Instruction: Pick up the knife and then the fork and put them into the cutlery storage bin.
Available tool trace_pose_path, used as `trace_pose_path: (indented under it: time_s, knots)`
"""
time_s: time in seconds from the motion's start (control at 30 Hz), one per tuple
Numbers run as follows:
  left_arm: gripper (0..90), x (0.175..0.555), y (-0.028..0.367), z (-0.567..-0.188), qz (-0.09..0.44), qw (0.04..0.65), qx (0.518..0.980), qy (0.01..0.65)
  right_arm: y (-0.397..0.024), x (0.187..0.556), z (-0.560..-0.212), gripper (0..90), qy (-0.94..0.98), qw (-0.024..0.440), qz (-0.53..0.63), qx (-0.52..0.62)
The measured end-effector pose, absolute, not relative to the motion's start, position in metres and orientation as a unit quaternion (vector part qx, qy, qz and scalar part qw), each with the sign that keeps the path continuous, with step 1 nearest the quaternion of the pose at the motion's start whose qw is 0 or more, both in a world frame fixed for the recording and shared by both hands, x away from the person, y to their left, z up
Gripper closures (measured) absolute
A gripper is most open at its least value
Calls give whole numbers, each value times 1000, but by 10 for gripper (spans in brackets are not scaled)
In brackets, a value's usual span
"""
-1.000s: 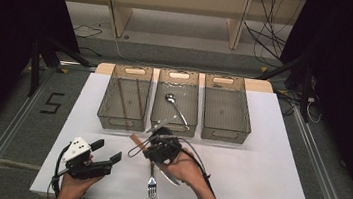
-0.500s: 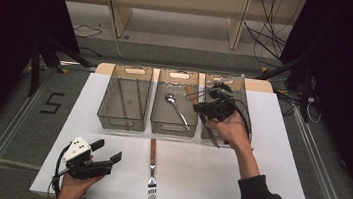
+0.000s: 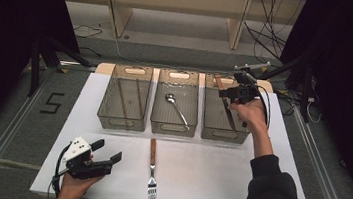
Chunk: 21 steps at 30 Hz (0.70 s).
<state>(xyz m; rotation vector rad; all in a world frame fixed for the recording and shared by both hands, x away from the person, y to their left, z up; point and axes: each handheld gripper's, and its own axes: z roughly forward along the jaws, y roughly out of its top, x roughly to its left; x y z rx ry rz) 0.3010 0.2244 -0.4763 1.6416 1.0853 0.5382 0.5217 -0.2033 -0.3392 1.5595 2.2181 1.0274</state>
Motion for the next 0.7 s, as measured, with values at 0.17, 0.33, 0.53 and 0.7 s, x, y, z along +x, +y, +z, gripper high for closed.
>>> trace_pose_path:
  time_s: [0.17,0.33,0.53,0.7]
  knots:
    - [178,301,224,-476,224,523,686,453,-210,535,-342,767,749,124,347,550]
    - [178,301,224,-476,223,524,686,453,-213,547,-350,767,740,122,335,571]
    - [178,301,224,-476,223,524,686,453,-211,556,-361,766,736,124,321,583]
    - [178,301,224,-476,223,525,686,452,-207,561,-366,766,729,127,322,591]
